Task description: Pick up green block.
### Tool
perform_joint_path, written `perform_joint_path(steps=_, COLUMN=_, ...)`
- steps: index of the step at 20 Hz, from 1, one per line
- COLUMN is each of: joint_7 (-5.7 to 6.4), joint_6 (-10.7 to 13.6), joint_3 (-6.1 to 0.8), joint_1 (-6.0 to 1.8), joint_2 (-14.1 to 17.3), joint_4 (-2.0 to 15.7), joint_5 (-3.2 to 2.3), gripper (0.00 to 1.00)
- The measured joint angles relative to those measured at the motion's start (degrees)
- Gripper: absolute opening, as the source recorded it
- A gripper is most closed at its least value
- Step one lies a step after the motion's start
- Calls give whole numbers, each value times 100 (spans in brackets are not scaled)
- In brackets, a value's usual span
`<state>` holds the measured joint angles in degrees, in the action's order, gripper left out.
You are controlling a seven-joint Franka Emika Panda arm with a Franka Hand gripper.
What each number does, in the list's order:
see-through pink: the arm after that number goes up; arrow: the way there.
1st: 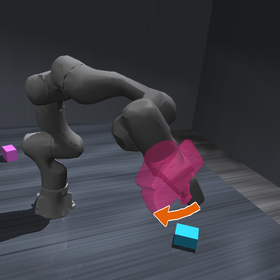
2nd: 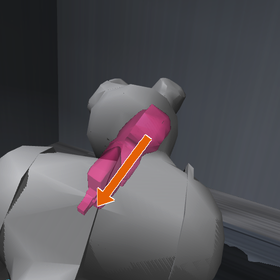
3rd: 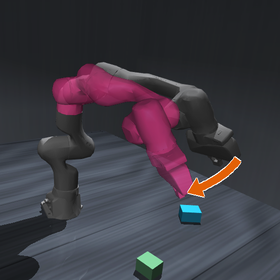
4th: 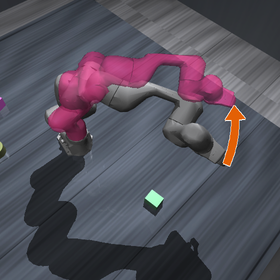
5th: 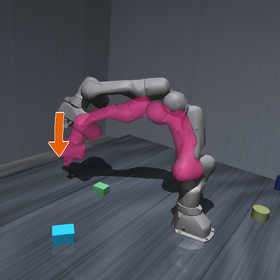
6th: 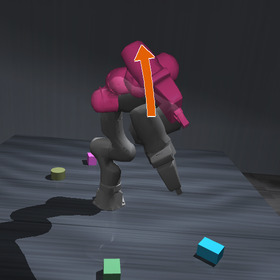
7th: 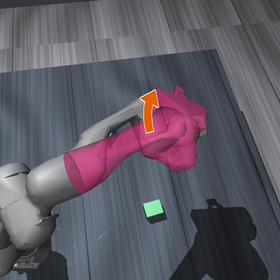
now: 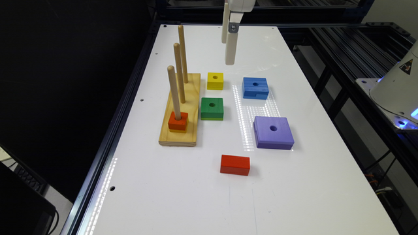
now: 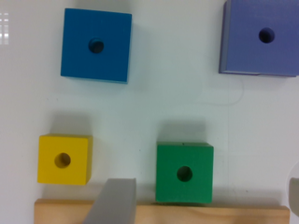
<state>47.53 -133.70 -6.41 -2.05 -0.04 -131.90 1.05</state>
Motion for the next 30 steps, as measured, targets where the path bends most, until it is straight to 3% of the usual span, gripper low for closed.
perform_joint_path(steps=19, joint_7=0, joint_6=-119, joint_3=0, joint_1=0, joint_2=231, joint_4=2, joint_5=0, gripper=100)
perform_joint_path(steps=27, joint_7=0, joint_6=-621, joint_3=0, joint_1=0, joint_2=730, joint_4=2, joint_5=-1, gripper=100)
perform_joint_path(steps=30, joint_7=0, joint_6=-661, joint_3=1, joint_1=0, joint_2=764, joint_4=2, joint_5=-1, gripper=100)
